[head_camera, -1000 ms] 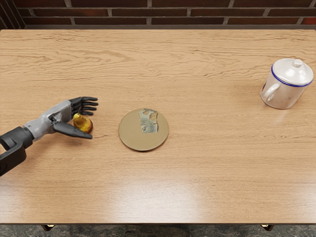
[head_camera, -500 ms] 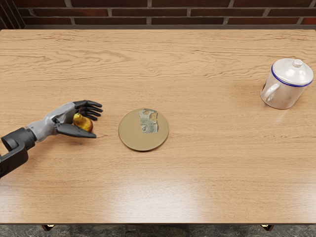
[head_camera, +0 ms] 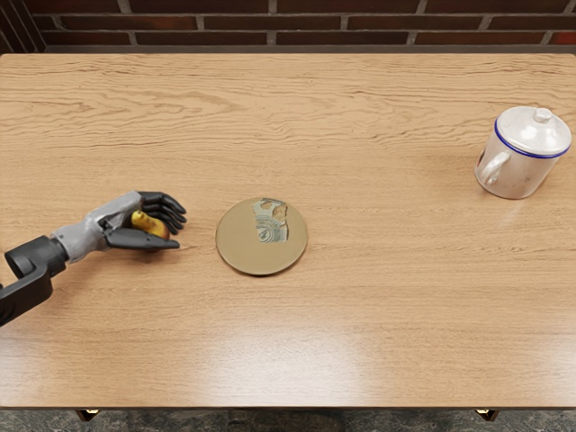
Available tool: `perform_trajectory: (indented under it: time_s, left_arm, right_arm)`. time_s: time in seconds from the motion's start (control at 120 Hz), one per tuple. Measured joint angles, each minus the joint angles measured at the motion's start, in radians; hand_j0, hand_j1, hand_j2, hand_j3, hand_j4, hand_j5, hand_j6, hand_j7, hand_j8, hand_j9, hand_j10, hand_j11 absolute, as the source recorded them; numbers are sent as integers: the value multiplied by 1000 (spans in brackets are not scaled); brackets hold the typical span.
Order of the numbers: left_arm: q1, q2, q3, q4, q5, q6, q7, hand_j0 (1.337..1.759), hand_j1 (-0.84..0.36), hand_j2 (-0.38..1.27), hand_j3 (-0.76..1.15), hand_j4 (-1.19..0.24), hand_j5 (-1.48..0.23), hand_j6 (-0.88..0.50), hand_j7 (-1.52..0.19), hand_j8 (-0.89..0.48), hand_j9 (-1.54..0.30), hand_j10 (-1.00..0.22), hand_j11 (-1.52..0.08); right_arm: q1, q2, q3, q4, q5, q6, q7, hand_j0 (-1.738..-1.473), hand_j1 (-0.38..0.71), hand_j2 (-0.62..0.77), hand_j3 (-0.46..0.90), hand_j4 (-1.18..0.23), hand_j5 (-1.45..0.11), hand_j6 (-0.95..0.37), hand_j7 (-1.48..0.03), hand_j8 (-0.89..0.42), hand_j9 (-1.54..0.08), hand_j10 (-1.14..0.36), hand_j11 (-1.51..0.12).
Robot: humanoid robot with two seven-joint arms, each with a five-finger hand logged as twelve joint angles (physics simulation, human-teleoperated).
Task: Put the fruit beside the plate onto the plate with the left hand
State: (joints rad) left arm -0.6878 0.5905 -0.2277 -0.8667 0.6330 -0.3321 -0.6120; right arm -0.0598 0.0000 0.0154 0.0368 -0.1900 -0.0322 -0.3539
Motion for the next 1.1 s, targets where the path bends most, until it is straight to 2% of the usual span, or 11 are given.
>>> perform_trajectory:
  time_s: [0.083,0.167,0.517,0.783,1.1]
  left_arm:
    - [-2,3,1,-1,8,1,-1,1655,-385,143,0,-663,-777,-665,-774,-666,-770,-619,-854]
    - [-1,7,1,-3,14,-4,-1,1655,-430,141,0,-685,-843,-685,-842,-679,-850,-593,-909]
    - [-6,15,5,-9,30,-29,0,1642,-442,73,0,-680,-1134,-674,-1143,-556,-1148,-480,-1088]
    - [-14,14,6,-18,41,-48,1,1638,-430,72,0,-710,-1148,-706,-1152,-576,-1162,-495,-1107]
    - [-77,14,-2,-40,38,-128,1,1638,-427,54,0,-721,-1134,-718,-1137,-578,-1159,-499,-1102]
  right_arm:
    - [0,0,0,0,0,0,0,-1658,-349,0,0,-1,0,-2,0,-1,0,-1,0]
    - [0,0,0,0,0,0,0,-1658,-349,0,0,-1,0,-2,0,-1,0,-1,0]
    - [0,0,0,0,0,0,0,-1658,-349,0,0,-1,0,-1,0,-1,0,-1,0]
    - [0,0,0,0,0,0,0,-1658,-349,1,0,-1,0,-1,0,-1,0,0,0]
    - [0,0,0,0,0,0,0,-1658,-349,1,0,0,0,-1,0,0,0,0,0]
